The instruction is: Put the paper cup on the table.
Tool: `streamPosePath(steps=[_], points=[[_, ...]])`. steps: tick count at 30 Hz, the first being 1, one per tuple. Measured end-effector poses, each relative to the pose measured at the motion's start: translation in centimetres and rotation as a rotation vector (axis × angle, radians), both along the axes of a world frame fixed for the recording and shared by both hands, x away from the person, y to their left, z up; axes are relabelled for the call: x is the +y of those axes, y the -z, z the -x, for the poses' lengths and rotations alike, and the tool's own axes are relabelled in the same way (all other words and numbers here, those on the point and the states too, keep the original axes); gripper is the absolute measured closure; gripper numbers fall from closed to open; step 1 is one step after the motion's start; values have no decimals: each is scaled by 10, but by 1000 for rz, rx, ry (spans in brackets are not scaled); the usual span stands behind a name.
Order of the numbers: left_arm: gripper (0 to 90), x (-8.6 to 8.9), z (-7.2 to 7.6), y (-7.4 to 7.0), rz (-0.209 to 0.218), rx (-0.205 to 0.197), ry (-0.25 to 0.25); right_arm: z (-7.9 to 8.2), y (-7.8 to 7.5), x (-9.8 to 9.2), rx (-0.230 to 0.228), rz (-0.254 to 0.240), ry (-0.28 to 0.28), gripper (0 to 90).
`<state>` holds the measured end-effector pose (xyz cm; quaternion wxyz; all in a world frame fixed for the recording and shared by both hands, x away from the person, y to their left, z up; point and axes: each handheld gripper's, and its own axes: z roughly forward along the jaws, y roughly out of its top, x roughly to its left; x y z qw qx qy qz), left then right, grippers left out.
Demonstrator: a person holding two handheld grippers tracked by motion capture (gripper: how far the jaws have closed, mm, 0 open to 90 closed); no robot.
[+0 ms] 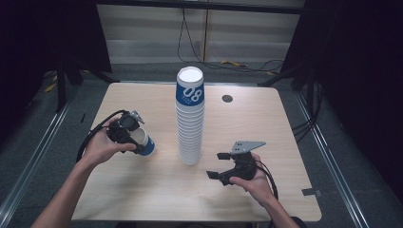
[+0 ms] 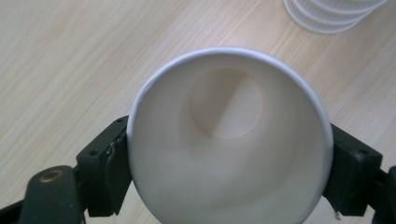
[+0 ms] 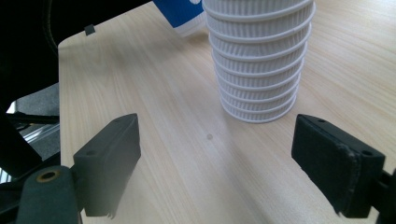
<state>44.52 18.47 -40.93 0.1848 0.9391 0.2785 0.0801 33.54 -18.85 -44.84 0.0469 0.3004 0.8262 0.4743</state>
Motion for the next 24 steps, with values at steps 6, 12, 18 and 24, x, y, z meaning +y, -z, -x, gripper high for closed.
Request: streamPosePath(steps=[6, 12, 18, 24], points=[[169, -7, -8, 9, -11, 27, -16, 0, 1, 0, 5, 2, 0, 157], [156, -9, -14, 10, 0, 27, -37, 0, 1, 0, 10, 3, -6, 176], [139, -14, -18, 15, -4, 0, -55, -2, 4, -1, 18, 6, -10, 171], [141, -19, -19, 19, 11, -2, -67, -1, 3, -2, 12, 7, 3, 175]])
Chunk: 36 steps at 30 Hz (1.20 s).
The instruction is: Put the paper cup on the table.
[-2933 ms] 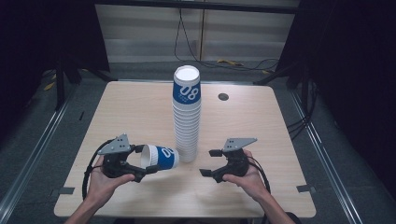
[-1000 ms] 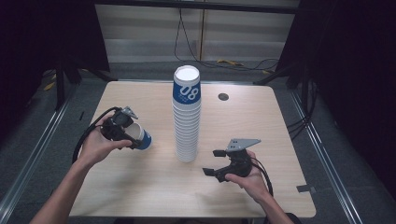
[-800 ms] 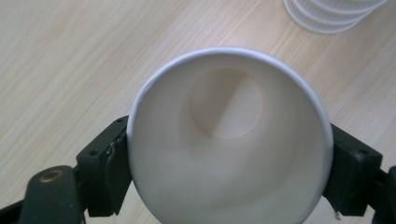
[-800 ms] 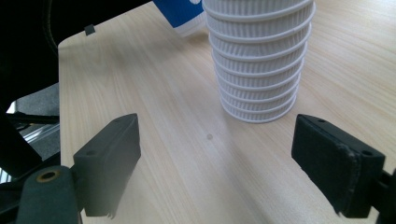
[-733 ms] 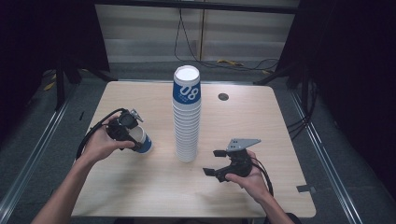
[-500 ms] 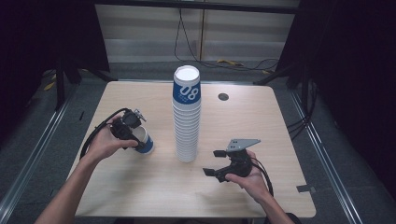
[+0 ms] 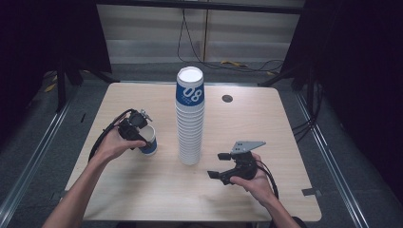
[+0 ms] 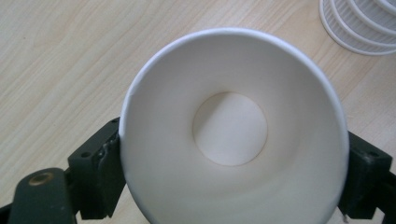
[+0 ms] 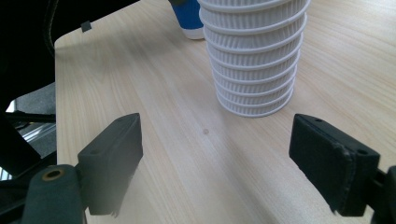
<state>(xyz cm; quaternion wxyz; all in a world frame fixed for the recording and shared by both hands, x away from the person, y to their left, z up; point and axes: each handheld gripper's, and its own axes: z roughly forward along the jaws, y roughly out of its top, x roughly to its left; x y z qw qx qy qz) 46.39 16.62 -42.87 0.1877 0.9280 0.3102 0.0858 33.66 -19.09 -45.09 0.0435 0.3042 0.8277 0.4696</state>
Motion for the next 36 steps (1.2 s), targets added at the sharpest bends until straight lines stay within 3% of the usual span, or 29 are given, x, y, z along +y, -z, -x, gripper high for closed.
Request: streamPosePath(steps=[4, 7, 10, 18, 21, 31, 33, 36], points=[[140, -5, 3, 2, 7, -8, 9, 0, 0, 0, 0, 1, -5, 176], [138, -3, 0, 3, 39, 1, -8, 1, 0, 1, 2, 3, -9, 179], [136, 0, 0, 9, 64, 39, 4, 1, 1, 1, 2, 5, -11, 179], [155, 8, 2, 16, 98, 50, -23, 1, 1, 1, 7, 3, -15, 177], [165, 8, 8, 19, 104, 14, -42, 0, 2, 1, 8, 4, -13, 176], [166, 19, 15, 30, 120, 30, -67, 0, 2, 2, 9, 4, -9, 173], [169, 22, 20, 29, 108, 13, -61, 0, 2, 1, 9, 5, -8, 174], [170, 29, 26, 28, 142, 2, -60, 1, 2, 2, 10, 5, -13, 173]])
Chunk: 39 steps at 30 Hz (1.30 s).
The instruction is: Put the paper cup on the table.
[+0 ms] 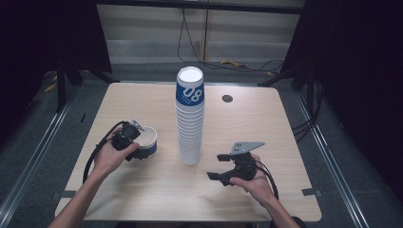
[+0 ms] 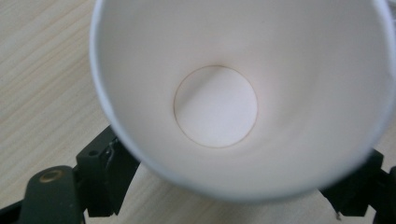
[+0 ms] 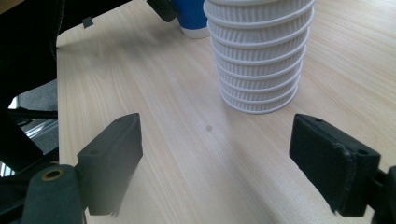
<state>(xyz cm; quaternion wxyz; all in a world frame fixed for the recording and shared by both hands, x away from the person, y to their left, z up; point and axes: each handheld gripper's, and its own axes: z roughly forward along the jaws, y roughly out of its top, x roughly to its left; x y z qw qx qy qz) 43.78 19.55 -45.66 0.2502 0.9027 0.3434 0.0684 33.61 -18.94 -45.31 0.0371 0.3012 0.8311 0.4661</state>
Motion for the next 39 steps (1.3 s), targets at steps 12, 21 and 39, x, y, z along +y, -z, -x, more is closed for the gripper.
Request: streamPosePath(steps=[12, 21, 39], points=[[174, 27, 24, -2, 151, -32, -37, 1, -1, -2, 2, 8, 13, 171], [165, 34, 50, 1, 301, -82, -60, 7, -8, -15, -43, -38, 92, 171], [165, 8, 110, 14, 449, -164, -49, 26, 0, -32, -74, -22, 183, 159]])
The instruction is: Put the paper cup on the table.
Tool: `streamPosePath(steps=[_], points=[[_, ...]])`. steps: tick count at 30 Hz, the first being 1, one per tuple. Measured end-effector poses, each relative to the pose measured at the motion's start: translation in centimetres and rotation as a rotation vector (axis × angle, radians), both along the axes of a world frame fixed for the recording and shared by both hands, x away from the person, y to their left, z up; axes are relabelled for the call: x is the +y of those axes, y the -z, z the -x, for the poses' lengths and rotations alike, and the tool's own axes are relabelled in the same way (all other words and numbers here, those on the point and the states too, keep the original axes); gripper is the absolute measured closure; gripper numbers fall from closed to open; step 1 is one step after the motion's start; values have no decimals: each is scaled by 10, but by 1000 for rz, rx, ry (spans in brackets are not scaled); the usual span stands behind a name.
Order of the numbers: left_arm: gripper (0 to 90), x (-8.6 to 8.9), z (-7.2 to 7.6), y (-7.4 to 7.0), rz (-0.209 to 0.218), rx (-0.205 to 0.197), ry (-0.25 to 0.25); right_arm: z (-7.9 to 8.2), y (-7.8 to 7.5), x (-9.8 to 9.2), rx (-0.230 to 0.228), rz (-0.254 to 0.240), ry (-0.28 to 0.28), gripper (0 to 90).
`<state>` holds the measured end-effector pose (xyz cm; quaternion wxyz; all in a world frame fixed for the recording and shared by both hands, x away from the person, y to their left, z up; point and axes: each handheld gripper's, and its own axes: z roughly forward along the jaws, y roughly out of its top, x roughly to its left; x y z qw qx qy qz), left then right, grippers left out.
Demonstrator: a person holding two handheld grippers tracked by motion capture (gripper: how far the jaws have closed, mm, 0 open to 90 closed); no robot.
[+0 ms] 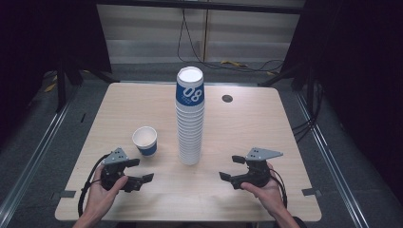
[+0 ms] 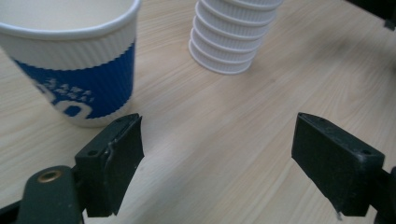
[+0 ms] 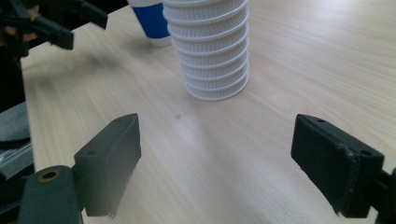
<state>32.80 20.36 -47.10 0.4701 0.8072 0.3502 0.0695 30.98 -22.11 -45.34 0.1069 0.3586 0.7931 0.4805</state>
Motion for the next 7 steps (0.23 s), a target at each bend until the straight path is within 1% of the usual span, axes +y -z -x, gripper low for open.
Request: streamPosePath(steps=[1, 3, 5, 7], points=[[165, -1, 0, 0, -2, -8, 7, 0, 2, 0, -2, -9, 12, 151], [164, -3, 0, 1, -24, -15, 19, 0, 4, 0, -4, -14, 21, 145], [164, -3, -2, 3, -10, -12, 23, 0, 7, 0, -6, -16, 29, 145], [164, -2, -2, 7, -16, -9, 20, 0, 8, 0, 1, -24, 34, 145]])
